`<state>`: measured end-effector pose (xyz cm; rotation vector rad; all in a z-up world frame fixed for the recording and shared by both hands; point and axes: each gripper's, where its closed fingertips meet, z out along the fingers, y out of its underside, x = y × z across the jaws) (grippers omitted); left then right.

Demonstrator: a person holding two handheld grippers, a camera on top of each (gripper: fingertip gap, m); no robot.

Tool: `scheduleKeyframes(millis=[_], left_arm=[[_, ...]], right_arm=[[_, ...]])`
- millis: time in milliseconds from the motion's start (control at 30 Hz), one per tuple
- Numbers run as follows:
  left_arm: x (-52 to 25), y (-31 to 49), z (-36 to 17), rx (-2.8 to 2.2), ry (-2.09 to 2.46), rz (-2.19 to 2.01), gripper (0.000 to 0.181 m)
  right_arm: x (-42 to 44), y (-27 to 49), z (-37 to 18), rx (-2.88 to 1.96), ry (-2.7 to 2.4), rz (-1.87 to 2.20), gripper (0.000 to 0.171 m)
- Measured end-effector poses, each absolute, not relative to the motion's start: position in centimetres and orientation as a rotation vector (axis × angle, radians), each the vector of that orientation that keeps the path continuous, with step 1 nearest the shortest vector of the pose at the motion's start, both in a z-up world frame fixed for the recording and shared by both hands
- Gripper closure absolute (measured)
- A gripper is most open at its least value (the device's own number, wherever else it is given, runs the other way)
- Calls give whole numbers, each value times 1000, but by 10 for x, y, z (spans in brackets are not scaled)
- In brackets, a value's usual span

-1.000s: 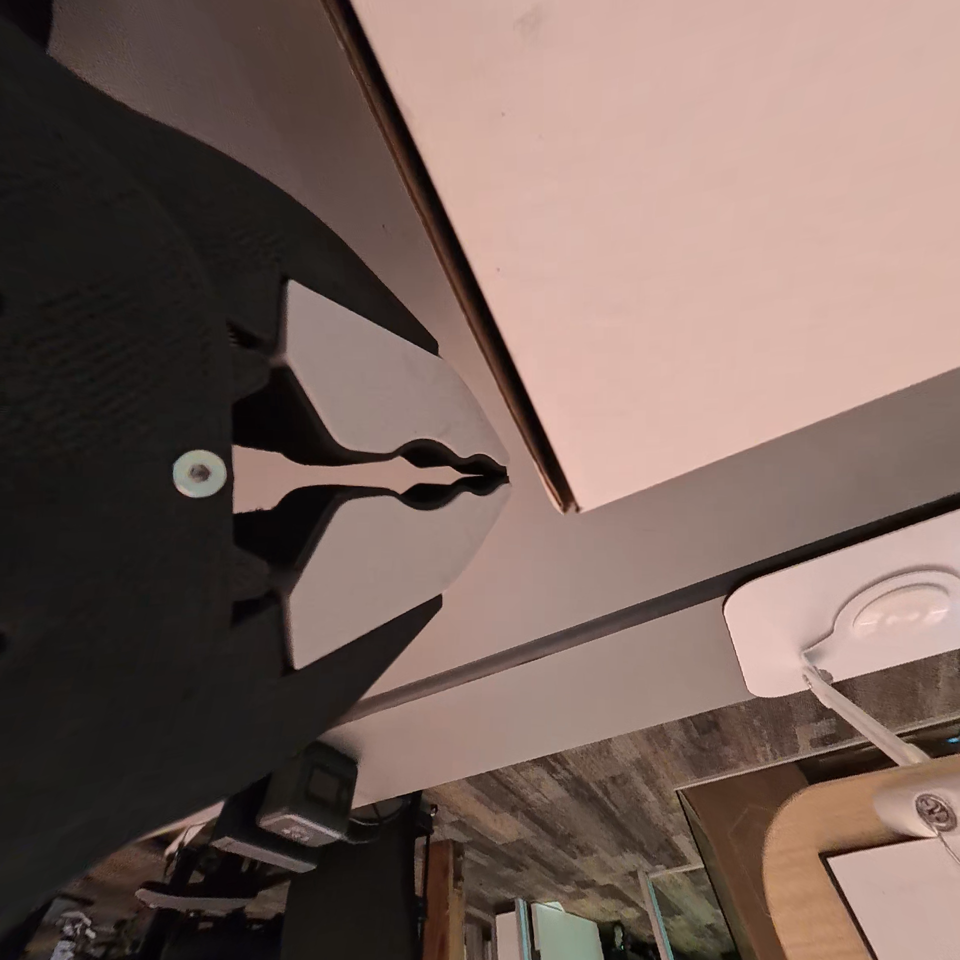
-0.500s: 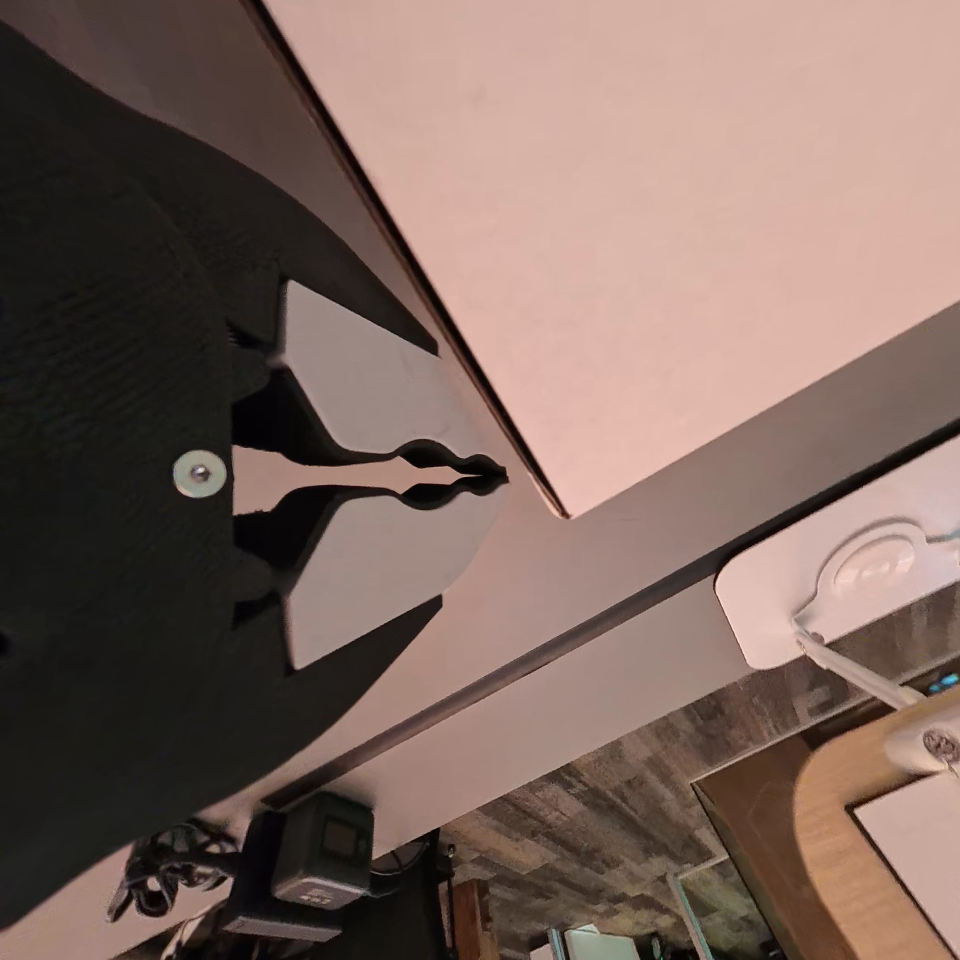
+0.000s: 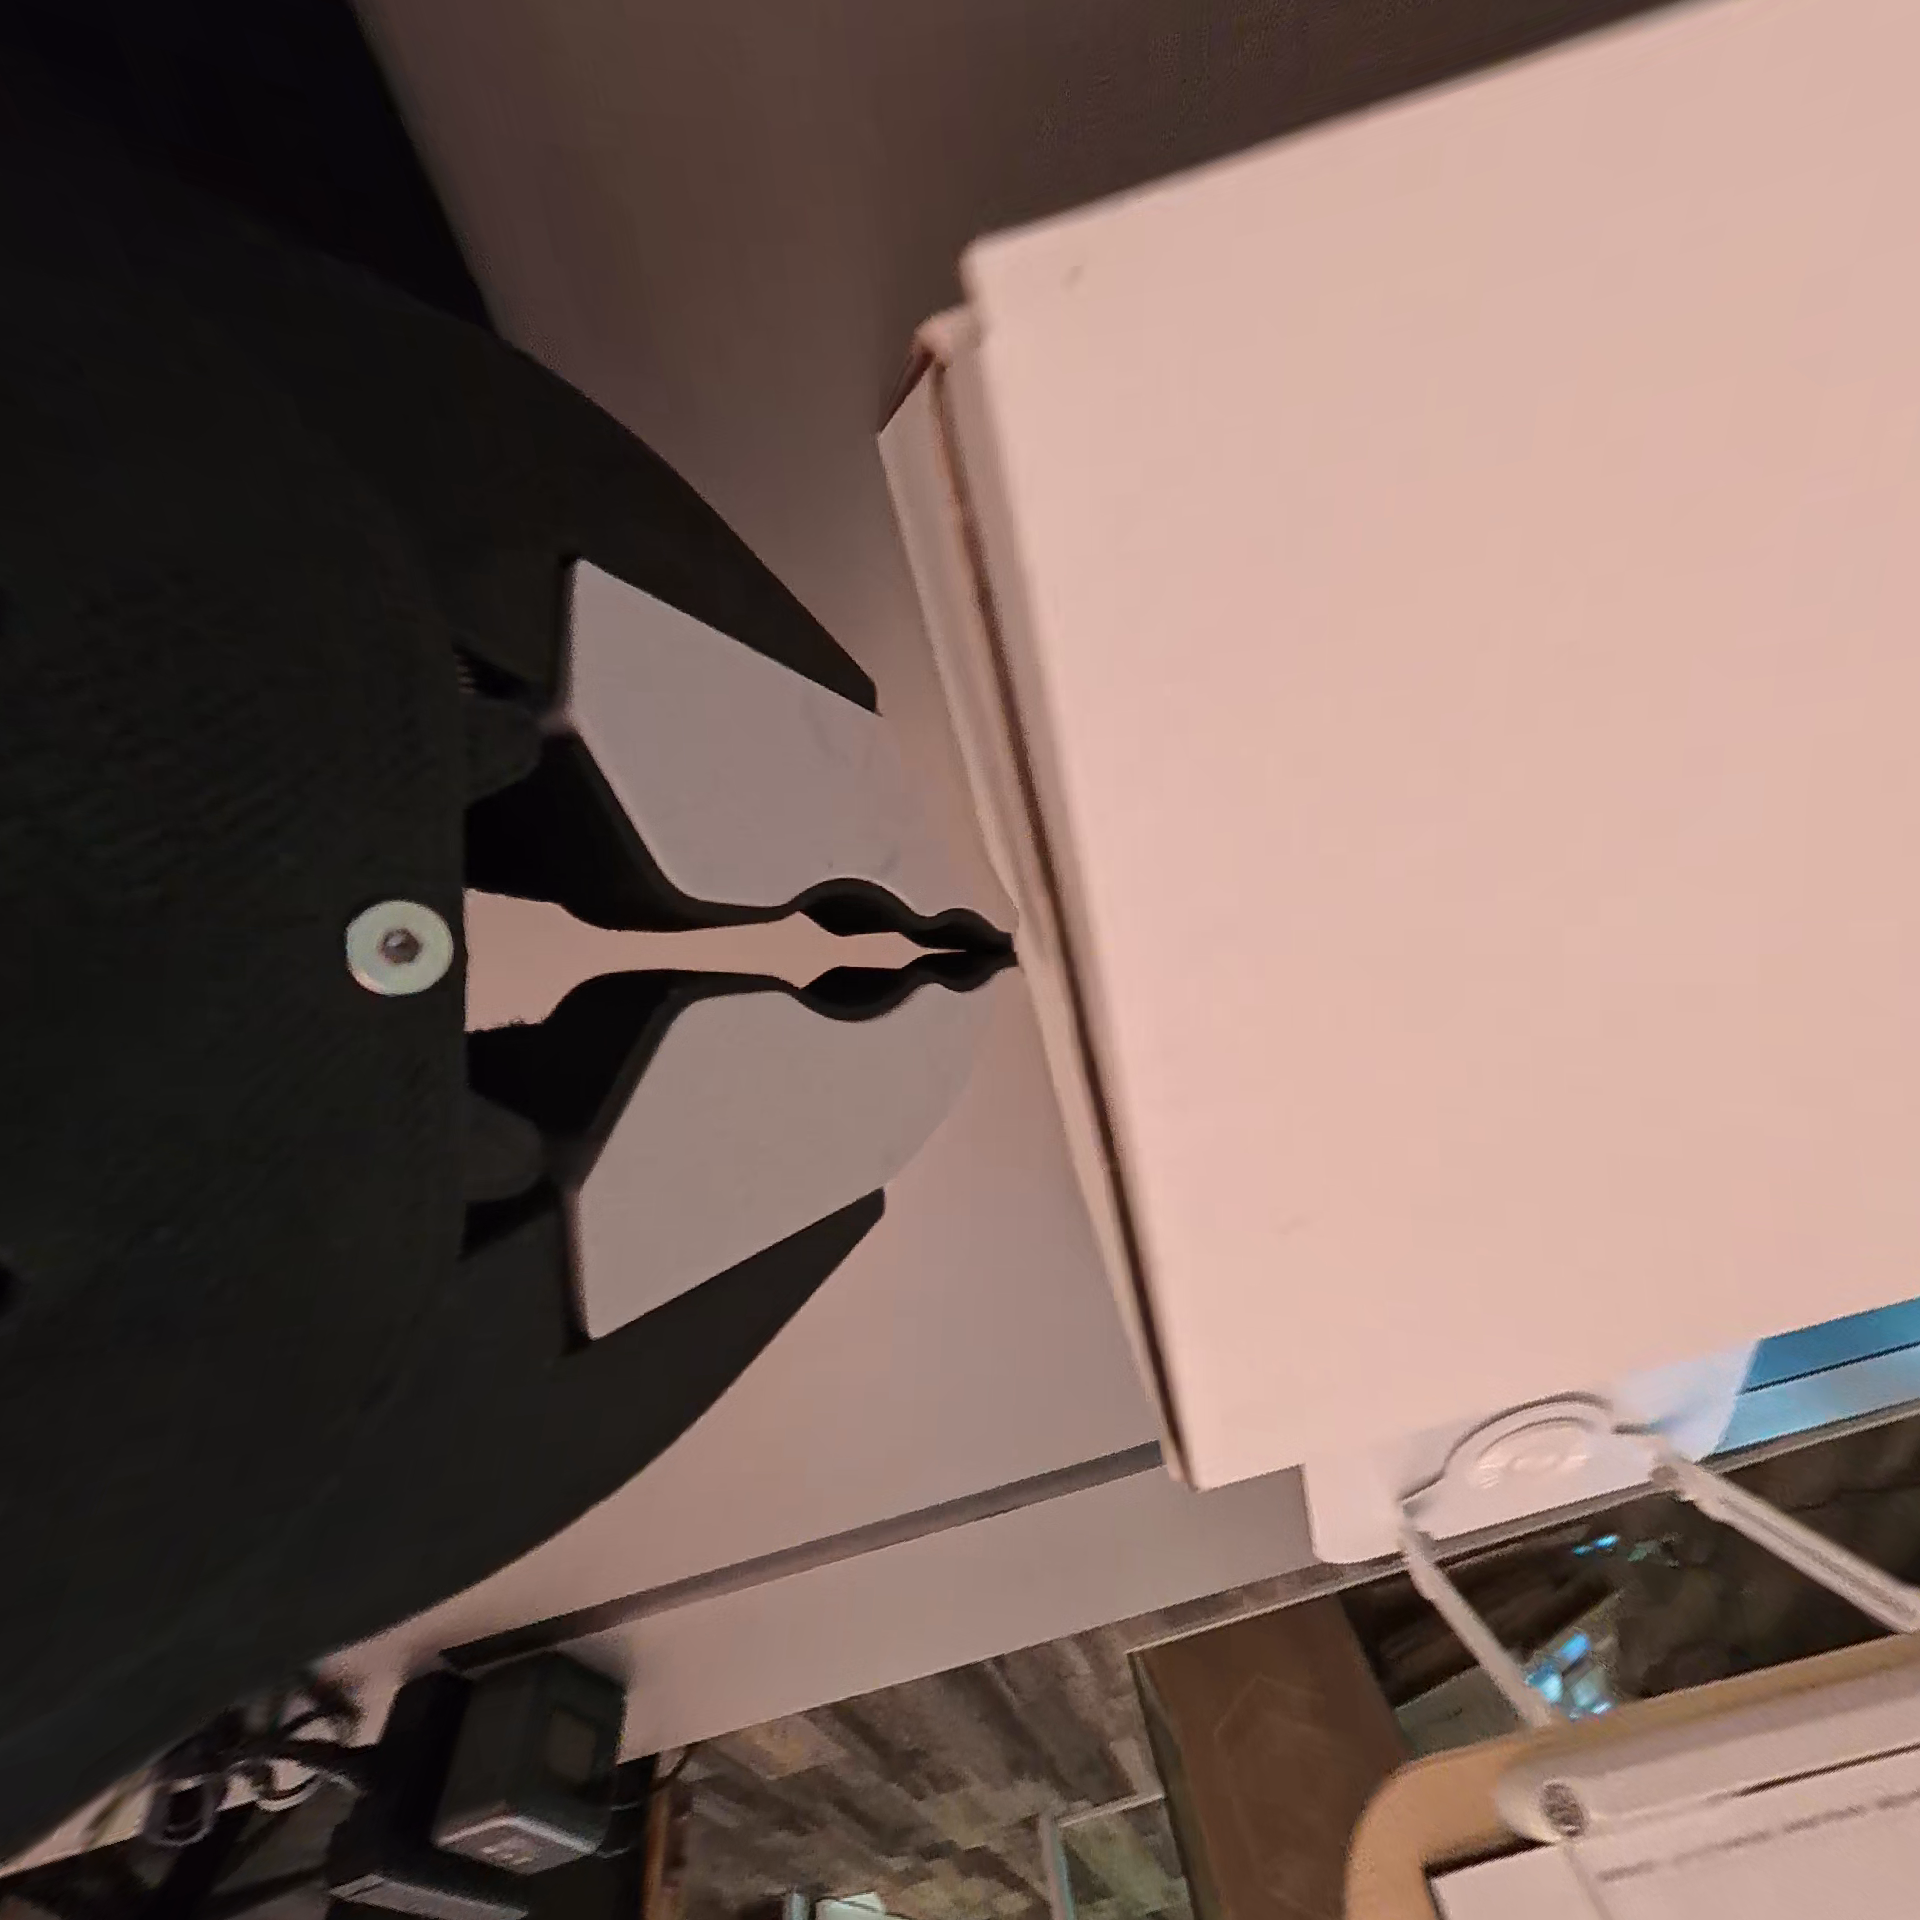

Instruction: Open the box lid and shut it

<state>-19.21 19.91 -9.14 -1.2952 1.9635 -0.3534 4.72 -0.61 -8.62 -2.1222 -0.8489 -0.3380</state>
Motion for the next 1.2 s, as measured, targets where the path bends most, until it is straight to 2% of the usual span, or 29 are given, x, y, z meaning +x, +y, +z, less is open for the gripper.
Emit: scheduleKeyframes(millis=[33, 200, 300, 367, 400, 433, 500, 600, 700, 833, 1067, 1200], left_arm=[[-189, 194, -91, -1302, 1960, -380, 181], [-207, 208, -87, -1501, 1747, -374, 179], [-232, 190, -65, -1683, 1429, -834, 172], [-249, 166, -43, -1702, 1251, -1193, 167], [-256, 157, -30, -1671, 1155, -1321, 154], [-262, 149, -20, -1626, 1083, -1399, 150], [-267, 137, -16, -1590, 1014, -1375, 135], [-256, 126, -31, -1602, 1028, -1210, 127], [-239, 121, -37, -1618, 1008, -1184, 129], [-231, 131, -50, -1663, 1008, -1069, 142], [-226, 126, -53, -1697, 1090, -1140, 162], [-228, 127, -55, -1704, 1194, -1011, 170]], right_arm=[[42, -4, -85, -2117, -850, -332, 171], [61, -17, -76, -2130, -630, -473, 171], [80, -57, -54, -2025, -295, -590, 170], [71, -84, -36, -1864, -60, -475, 168], [61, -95, -28, -1771, 21, -373, 147], [52, -105, -21, -1687, 88, -284, 133], [35, -116, -15, -1577, 175, -144, 128], [8, -104, -24, -1589, 161, -37, 127], [-4, -81, -43, -1674, 141, -54, 127], [-8, -59, -59, -1725, 152, -18, 129], [-8, -51, -57, -1708, 166, 36, 138], [-8, -52, -57, -1714, 162, 26, 142]])
